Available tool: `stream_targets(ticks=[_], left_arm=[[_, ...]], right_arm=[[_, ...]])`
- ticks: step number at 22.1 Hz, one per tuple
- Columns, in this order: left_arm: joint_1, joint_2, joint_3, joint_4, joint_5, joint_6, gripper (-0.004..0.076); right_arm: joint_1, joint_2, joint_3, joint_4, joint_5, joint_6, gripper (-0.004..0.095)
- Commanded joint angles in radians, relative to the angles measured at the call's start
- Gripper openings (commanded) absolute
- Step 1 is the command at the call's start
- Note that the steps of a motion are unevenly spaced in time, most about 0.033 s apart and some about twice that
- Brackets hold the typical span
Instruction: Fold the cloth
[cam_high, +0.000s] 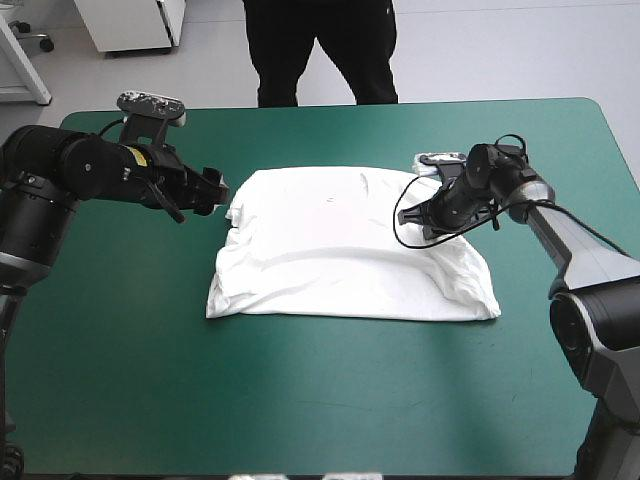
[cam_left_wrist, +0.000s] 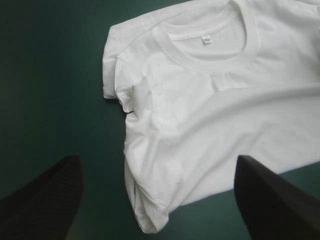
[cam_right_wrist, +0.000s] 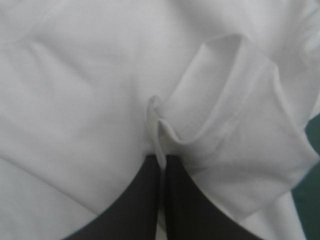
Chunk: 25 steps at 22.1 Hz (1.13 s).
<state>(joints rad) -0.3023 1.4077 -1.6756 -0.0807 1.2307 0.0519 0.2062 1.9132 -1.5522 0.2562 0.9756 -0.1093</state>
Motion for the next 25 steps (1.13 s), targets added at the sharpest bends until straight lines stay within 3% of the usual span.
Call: stream_targets(ticks=[1, 3, 5, 8, 9, 14, 17, 19, 25], left_arm=[[-0.005, -0.04, -0.028, -0.001, -0.041, -0.007, 0.0601], [-0.005, -0.045, -0.028, 0.016, -0.041, -0.005, 0.0601], [-0.005, -0.051, -0.028, 0.033, -0.037, -0.005, 0.0601], [-0.005, -0.07, -0.028, 0.033, -0.03, -0.005, 0.0601], [-0.005, -0.077, -0.028, 0.042, -0.025, -0.005, 0.0601], [-0.005, -0.134, -0.024, 0.191, 0.025, -0.087, 0.0601], [-0.005, -0.143, -0.004, 0.21, 0.058, -0.143, 0.0601], [-0.005, -0.143, 0.028, 0.206, 0.058, -0.163, 0.0601], [-0.005, -0.123, 0.176, 0.208, 0.051, -0.218, 0.0601]], right_arm=[[0.02, -0.019, -0.027, 0.011, -0.019, -0.028, -0.001], [0.024, -0.007, -0.027, 0.016, -0.012, -0.072, 0.0045], [0.024, -0.002, -0.027, 0.011, -0.001, -0.085, 0.0212], [0.024, -0.031, -0.038, 0.0, 0.024, -0.094, 0.055], [0.024, -0.047, -0.049, -0.022, 0.034, -0.094, 0.0588], [0.024, -0.273, -0.088, -0.172, 0.111, -0.044, 0.0589], [0.024, -0.419, -0.086, -0.377, 0.162, 0.062, 0.0589], [0.024, -0.478, -0.084, -0.449, 0.181, 0.096, 0.0589], [0.024, -0.599, -0.077, -0.474, 0.205, 0.137, 0.0589]])
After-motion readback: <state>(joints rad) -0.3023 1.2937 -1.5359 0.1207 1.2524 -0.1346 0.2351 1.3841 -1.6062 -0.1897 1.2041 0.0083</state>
